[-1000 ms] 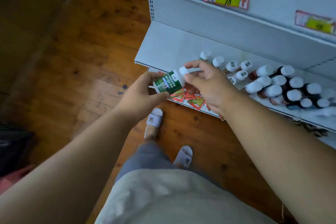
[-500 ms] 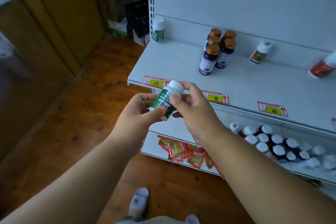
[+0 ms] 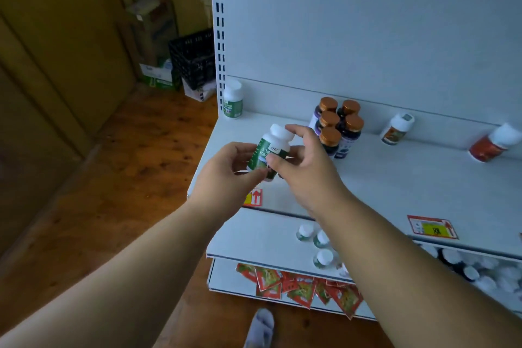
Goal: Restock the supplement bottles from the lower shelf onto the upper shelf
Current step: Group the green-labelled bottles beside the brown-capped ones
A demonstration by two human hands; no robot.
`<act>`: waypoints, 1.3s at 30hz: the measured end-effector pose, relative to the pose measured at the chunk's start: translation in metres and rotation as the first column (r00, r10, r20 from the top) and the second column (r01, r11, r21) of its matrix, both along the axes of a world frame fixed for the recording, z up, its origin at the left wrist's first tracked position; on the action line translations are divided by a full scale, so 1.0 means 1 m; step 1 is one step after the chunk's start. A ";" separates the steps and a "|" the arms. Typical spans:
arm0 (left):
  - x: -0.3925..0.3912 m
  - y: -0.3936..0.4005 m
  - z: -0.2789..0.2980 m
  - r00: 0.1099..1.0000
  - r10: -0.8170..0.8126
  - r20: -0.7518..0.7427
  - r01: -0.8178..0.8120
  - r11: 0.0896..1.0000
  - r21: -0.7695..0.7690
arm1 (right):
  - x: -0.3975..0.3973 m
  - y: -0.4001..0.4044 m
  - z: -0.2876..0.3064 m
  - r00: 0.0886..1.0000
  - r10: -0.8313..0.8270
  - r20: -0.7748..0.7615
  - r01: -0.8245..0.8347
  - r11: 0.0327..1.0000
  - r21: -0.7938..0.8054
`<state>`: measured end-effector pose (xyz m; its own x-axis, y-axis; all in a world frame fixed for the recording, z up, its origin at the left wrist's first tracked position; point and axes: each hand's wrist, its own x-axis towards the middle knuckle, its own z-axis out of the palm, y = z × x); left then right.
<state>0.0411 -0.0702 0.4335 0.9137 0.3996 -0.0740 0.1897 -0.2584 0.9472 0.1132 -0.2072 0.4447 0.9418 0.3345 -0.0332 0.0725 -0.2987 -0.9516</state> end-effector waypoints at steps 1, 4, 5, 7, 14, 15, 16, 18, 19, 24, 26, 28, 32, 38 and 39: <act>0.012 0.004 -0.002 1.000 0.009 -0.009 -0.009 0.998 0.068 | 0.011 0.004 -0.002 0.999 0.006 0.033 -0.005 0.999 -0.046; 0.042 0.020 -0.003 0.998 0.054 -0.038 -0.045 0.977 0.206 | 0.043 0.019 -0.006 0.994 0.003 0.112 0.017 0.985 -0.172; 0.051 0.026 -0.002 0.996 0.080 -0.041 -0.069 0.972 0.223 | 0.053 0.025 -0.009 0.991 0.004 0.130 0.023 0.977 -0.210; 0.065 0.035 -0.001 0.992 0.120 -0.050 -0.106 0.968 0.227 | 0.071 0.035 -0.016 0.986 0.007 0.168 0.039 0.963 -0.266; 0.089 0.057 -0.016 0.985 0.092 -0.142 -0.066 0.982 0.179 | 0.109 0.077 -0.042 0.957 0.076 0.280 0.051 0.906 -0.420; 0.092 0.062 -0.017 0.985 0.075 -0.157 -0.048 0.984 0.170 | 0.114 0.083 -0.044 0.954 0.070 0.292 0.070 0.895 -0.441; 0.095 0.068 -0.019 0.984 0.054 -0.168 -0.026 0.986 0.163 | 0.119 0.089 -0.047 0.951 0.059 0.302 0.091 0.884 -0.458; 0.103 0.080 -0.023 0.983 0.012 -0.184 0.017 0.988 0.154 | 0.126 0.100 -0.049 0.946 0.034 0.322 0.130 0.870 -0.475; 0.107 0.085 -0.025 0.982 -0.006 -0.188 0.035 0.988 0.152 | 0.129 0.106 -0.050 0.941 0.021 0.339 0.151 0.867 -0.475; 0.127 0.107 -0.028 0.976 -0.077 -0.203 0.111 0.980 0.164 | 0.139 0.124 -0.052 0.905 -0.055 0.421 0.269 0.841 -0.470; 0.132 0.112 -0.029 0.972 -0.113 -0.206 0.149 0.974 0.172 | 0.140 0.126 -0.052 0.904 -0.068 0.422 0.282 0.837 -0.469; 0.134 0.115 -0.030 0.968 -0.144 -0.207 0.182 0.966 0.182 | 0.140 0.128 -0.051 0.909 -0.072 0.411 0.284 0.829 -0.483; 0.134 0.117 -0.024 0.963 -0.183 -0.197 0.224 0.952 0.210 | 0.134 0.130 -0.045 0.914 -0.084 0.397 0.294 0.811 -0.505; 0.110 0.104 -0.011 0.966 -0.219 -0.139 0.255 0.904 0.345 | 0.087 0.110 -0.033 0.884 -0.118 0.453 0.348 0.813 -0.467; 0.103 0.100 -0.009 0.967 -0.224 -0.121 0.254 0.894 0.369 | 0.077 0.105 -0.031 0.876 -0.104 0.471 0.344 0.819 -0.460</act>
<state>0.1445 0.0298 0.4248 0.9829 0.1813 -0.0315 0.1424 -0.6409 0.7543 0.1903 -0.1021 0.4133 0.9514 0.1572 0.2648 0.2821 -0.7896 -0.5449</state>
